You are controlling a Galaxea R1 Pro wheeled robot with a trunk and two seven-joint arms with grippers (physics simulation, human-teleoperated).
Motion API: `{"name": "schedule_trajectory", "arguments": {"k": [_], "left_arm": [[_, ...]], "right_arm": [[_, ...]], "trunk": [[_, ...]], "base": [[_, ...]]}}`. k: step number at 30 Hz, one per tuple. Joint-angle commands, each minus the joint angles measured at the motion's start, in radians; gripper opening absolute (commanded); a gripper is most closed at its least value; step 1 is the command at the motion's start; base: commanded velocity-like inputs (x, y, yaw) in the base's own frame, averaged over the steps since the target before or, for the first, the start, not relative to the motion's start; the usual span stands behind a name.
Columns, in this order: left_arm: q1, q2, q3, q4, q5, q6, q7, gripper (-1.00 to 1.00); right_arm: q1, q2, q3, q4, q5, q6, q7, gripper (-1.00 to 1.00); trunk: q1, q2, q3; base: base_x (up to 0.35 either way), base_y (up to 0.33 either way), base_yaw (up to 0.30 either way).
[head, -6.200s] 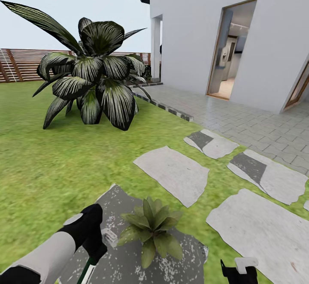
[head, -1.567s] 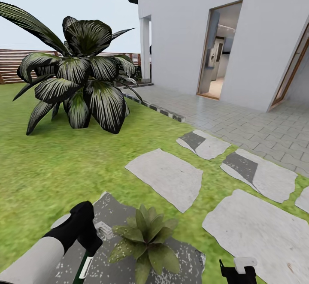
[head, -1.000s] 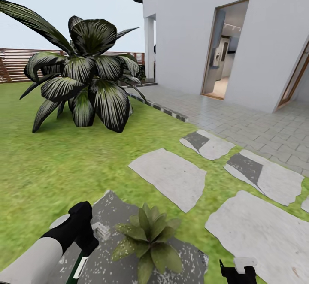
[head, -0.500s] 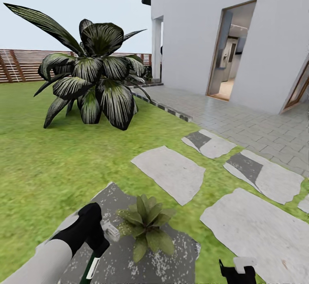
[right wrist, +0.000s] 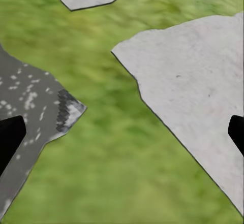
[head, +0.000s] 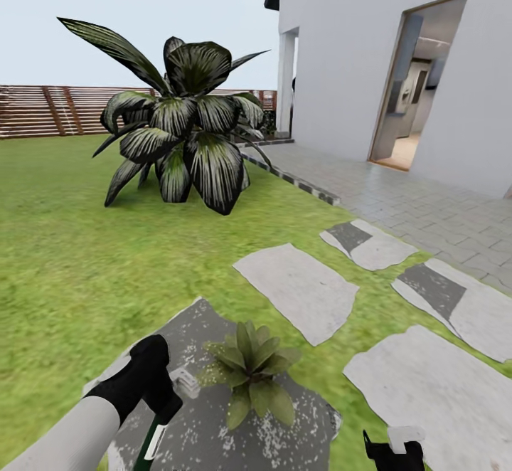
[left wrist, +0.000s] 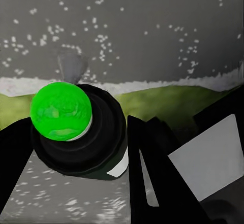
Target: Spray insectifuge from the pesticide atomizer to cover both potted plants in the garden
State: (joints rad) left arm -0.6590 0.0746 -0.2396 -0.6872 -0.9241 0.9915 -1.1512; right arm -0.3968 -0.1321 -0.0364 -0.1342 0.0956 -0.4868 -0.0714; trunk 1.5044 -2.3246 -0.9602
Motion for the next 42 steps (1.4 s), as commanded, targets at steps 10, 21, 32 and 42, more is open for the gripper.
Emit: {"name": "schedule_trajectory", "arguments": {"k": [10,21,32,42], "left_arm": [[0.001,-0.020,-0.004,-0.035,-0.009,0.006,-0.010,-1.00],[0.001,-0.020,-0.001,-0.035,-0.009,0.006,-0.010,-1.00],[0.001,-0.019,-0.003,-0.035,-0.009,0.006,-0.010,-1.00],[0.004,-0.019,-0.009,-0.024,-0.008,0.004,-0.012,-1.00]], "right_arm": [[-0.001,-0.001,-0.005,0.001,0.012,-0.003,-0.005,1.00],[0.000,-0.001,-0.003,0.001,0.012,-0.003,-0.005,1.00],[-0.001,0.000,-0.003,0.001,0.013,-0.003,-0.005,1.00],[0.000,-0.001,-0.003,0.001,0.013,-0.003,-0.005,1.00]], "trunk": [[0.000,0.000,-0.001],[0.000,0.000,-0.001],[0.000,0.000,-0.001],[0.000,0.000,-0.001]], "base": [[-0.014,-0.035,0.115],[-0.167,-0.283,0.021],[-0.011,-0.160,0.267],[0.000,-0.004,0.123]]}}
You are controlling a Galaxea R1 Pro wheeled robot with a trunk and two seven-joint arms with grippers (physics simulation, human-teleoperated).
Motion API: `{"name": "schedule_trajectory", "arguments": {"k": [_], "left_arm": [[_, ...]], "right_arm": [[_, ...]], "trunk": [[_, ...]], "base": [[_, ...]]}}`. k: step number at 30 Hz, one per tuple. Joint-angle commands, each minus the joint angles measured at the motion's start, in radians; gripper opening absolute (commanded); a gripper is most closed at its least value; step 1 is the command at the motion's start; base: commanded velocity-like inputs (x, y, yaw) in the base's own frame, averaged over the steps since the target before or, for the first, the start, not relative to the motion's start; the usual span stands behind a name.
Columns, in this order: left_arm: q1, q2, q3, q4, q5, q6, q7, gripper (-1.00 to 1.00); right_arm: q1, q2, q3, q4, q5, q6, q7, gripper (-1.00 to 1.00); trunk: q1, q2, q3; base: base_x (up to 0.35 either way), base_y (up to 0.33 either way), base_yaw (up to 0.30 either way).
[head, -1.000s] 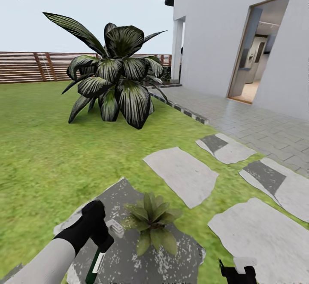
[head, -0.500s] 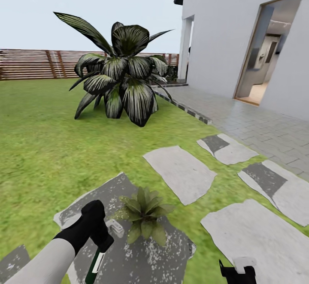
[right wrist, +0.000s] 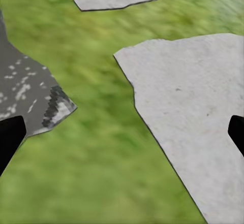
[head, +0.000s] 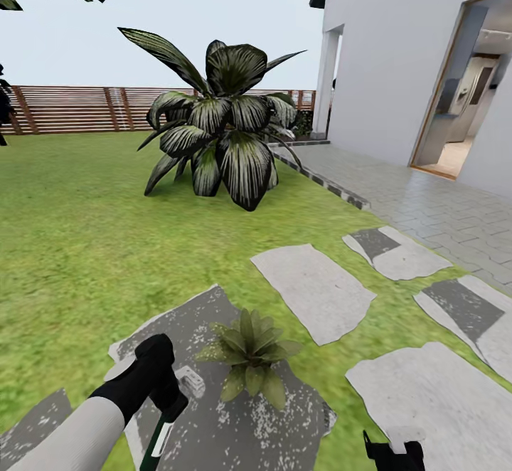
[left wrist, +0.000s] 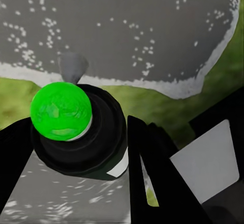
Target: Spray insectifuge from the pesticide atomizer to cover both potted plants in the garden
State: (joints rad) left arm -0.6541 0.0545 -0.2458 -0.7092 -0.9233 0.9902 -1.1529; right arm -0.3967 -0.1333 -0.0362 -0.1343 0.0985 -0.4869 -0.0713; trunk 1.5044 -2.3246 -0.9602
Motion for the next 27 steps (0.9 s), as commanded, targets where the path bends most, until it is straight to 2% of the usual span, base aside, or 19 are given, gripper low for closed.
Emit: {"name": "schedule_trajectory", "arguments": {"k": [1,6,15,18,20,27], "left_arm": [[0.000,0.001,-0.004,-0.001,-0.010,0.005,-0.010,-1.00],[0.005,0.001,-0.004,-0.002,-0.011,-0.007,-0.008,-1.00],[0.005,-0.001,-0.004,-0.008,-0.009,-0.007,-0.008,-1.00],[0.012,-0.001,-0.007,0.002,-0.014,-0.009,-0.008,-1.00],[0.044,-0.001,-0.010,-0.006,-0.021,-0.014,-0.008,-1.00],[0.054,-0.003,-0.009,-0.010,-0.022,-0.017,-0.008,-1.00]], "right_arm": [[-0.001,0.000,-0.004,0.001,0.010,-0.002,-0.005,1.00],[-0.001,0.001,-0.004,0.001,0.010,-0.002,-0.005,1.00],[-0.001,0.001,-0.004,0.001,0.010,-0.002,-0.005,1.00],[-0.001,0.001,-0.004,0.001,0.010,-0.002,-0.005,1.00],[-0.001,0.001,-0.004,0.001,0.010,-0.002,-0.005,1.00],[-0.001,0.001,-0.004,0.001,0.010,-0.002,-0.005,1.00]], "trunk": [[0.000,0.000,-0.001],[0.000,0.000,-0.001],[0.000,0.000,-0.001],[0.000,0.000,-0.001],[0.000,0.000,-0.001],[0.000,0.000,-0.001]], "base": [[0.000,-0.106,0.002],[0.047,-0.270,0.166],[0.196,-0.239,0.238],[0.088,-0.058,0.016],[0.010,-0.006,0.002],[0.001,-0.001,0.000]]}}
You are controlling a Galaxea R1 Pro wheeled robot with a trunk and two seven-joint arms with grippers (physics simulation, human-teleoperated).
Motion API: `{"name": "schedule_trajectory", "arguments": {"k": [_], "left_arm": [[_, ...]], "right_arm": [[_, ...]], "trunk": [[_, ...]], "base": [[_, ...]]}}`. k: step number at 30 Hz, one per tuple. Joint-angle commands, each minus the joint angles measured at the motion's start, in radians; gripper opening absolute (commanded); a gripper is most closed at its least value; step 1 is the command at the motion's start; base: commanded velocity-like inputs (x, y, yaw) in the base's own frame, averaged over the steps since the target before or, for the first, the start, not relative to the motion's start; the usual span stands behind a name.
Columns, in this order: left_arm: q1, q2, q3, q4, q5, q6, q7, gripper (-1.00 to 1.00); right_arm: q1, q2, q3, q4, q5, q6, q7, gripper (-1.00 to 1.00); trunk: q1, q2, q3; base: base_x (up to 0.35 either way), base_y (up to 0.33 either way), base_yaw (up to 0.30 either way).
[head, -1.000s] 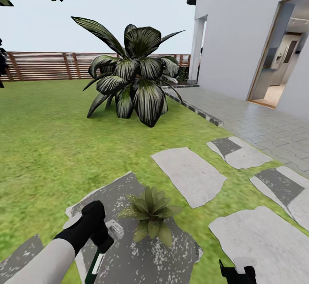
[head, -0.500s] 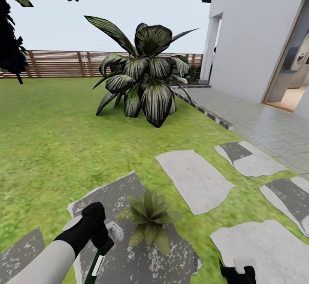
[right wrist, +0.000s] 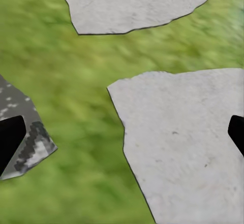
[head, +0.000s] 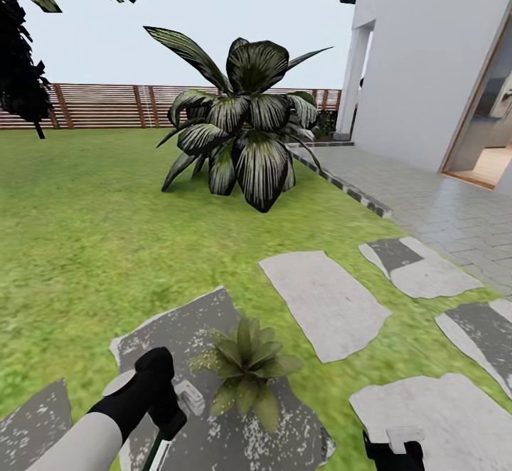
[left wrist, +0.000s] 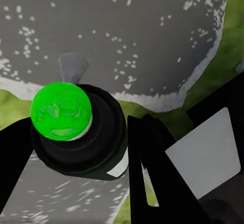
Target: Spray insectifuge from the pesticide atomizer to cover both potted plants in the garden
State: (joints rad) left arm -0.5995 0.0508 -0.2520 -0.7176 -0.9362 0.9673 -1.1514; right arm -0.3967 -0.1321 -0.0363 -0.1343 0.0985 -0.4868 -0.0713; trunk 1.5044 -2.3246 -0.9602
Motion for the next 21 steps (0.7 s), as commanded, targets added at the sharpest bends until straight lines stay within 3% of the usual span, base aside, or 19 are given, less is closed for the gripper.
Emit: {"name": "schedule_trajectory", "arguments": {"k": [1,14,21], "left_arm": [[0.000,0.000,-0.003,-0.003,-0.010,0.005,-0.010,-1.00],[0.000,0.000,-0.003,-0.005,-0.010,0.005,-0.009,-1.00],[0.000,0.000,-0.001,-0.005,-0.010,0.005,-0.008,-1.00]], "right_arm": [[-0.001,0.000,-0.004,0.001,0.010,-0.003,-0.005,1.00],[-0.001,0.000,-0.004,0.001,0.010,-0.003,-0.005,1.00],[-0.001,0.000,-0.004,0.001,0.010,-0.003,-0.005,1.00]], "trunk": [[0.000,0.000,-0.001],[0.000,0.000,-0.001],[0.000,0.000,-0.001]], "base": [[-0.015,-0.052,0.000],[-0.091,-0.244,0.000],[-0.036,-0.048,0.133]]}}
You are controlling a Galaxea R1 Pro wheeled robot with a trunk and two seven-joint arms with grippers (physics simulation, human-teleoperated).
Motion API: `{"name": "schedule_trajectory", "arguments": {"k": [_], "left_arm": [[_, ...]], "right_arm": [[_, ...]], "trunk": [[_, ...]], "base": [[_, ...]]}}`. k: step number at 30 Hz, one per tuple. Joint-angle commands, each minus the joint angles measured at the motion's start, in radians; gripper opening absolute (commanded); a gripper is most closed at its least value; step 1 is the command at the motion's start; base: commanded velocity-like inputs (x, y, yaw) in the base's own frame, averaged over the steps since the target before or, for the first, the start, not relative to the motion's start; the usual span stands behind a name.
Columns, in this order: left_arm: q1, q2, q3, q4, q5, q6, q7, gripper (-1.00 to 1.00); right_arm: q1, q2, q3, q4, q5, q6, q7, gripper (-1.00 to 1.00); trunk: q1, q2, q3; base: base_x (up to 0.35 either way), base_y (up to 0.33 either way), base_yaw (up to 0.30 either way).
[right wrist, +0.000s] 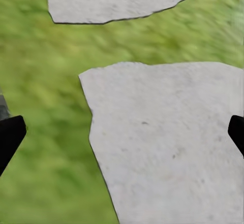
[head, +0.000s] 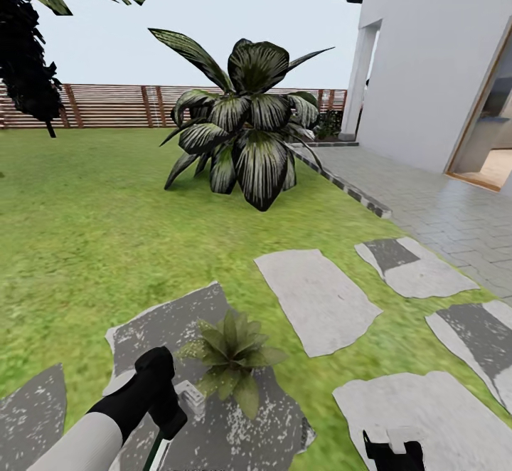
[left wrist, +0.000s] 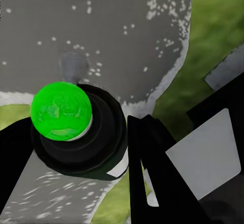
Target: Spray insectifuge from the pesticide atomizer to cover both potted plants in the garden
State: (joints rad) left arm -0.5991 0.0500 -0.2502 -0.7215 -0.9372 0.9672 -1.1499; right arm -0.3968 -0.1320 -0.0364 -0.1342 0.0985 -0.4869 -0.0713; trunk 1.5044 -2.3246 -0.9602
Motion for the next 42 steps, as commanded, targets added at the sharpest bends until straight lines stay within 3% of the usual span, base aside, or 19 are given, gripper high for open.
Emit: {"name": "schedule_trajectory", "arguments": {"k": [1,8,11,15,18,21,25,27,42], "left_arm": [[0.000,0.001,-0.003,-0.001,-0.009,0.005,-0.010,-1.00],[-0.001,-0.013,-0.004,0.011,-0.001,0.009,-0.025,-1.00],[-0.012,-0.018,-0.050,0.007,-0.020,0.022,-0.025,-1.00],[-0.044,-0.022,-0.059,0.006,-0.021,0.038,-0.024,-1.00],[-0.106,-0.033,-0.064,0.021,-0.030,0.041,-0.024,-1.00],[-0.145,-0.042,-0.064,0.078,-0.098,0.042,-0.024,-1.00],[-0.149,-0.046,-0.062,0.112,-0.191,0.044,-0.024,-1.00],[-0.148,-0.043,-0.057,0.115,-0.214,0.045,-0.024,-1.00],[-0.128,-0.031,-0.052,0.119,-0.216,0.044,-0.025,-1.00]], "right_arm": [[-0.001,0.000,-0.004,0.001,0.010,-0.002,-0.005,1.00],[-0.001,0.004,-0.004,0.001,0.010,-0.002,-0.004,1.00],[-0.001,0.006,-0.004,0.001,0.010,-0.002,-0.004,1.00],[-0.001,0.006,-0.004,0.001,0.010,-0.002,-0.004,1.00],[-0.001,0.006,-0.004,0.001,0.010,-0.002,-0.004,1.00],[-0.001,0.006,-0.004,0.001,0.010,-0.002,-0.004,1.00],[-0.001,0.005,-0.004,0.001,0.010,-0.002,-0.005,1.00],[-0.001,0.005,-0.004,0.001,0.010,-0.002,-0.006,1.00],[-0.001,0.005,-0.004,0.001,0.010,-0.002,-0.007,1.00]], "trunk": [[0.000,0.000,-0.001],[0.000,0.000,-0.001],[0.000,0.000,-0.001],[0.000,0.000,-0.001],[0.000,0.000,-0.001],[0.000,0.000,-0.001],[0.000,0.000,-0.001],[0.000,0.000,-0.001],[0.000,0.000,-0.001]], "base": [[-0.001,-0.001,0.270],[0.000,0.000,0.080],[0.000,0.000,0.000],[0.000,0.000,0.000],[0.000,0.000,0.000],[0.000,0.000,0.000],[0.000,0.000,0.000],[0.000,0.000,0.000],[0.017,-0.083,0.000]]}}
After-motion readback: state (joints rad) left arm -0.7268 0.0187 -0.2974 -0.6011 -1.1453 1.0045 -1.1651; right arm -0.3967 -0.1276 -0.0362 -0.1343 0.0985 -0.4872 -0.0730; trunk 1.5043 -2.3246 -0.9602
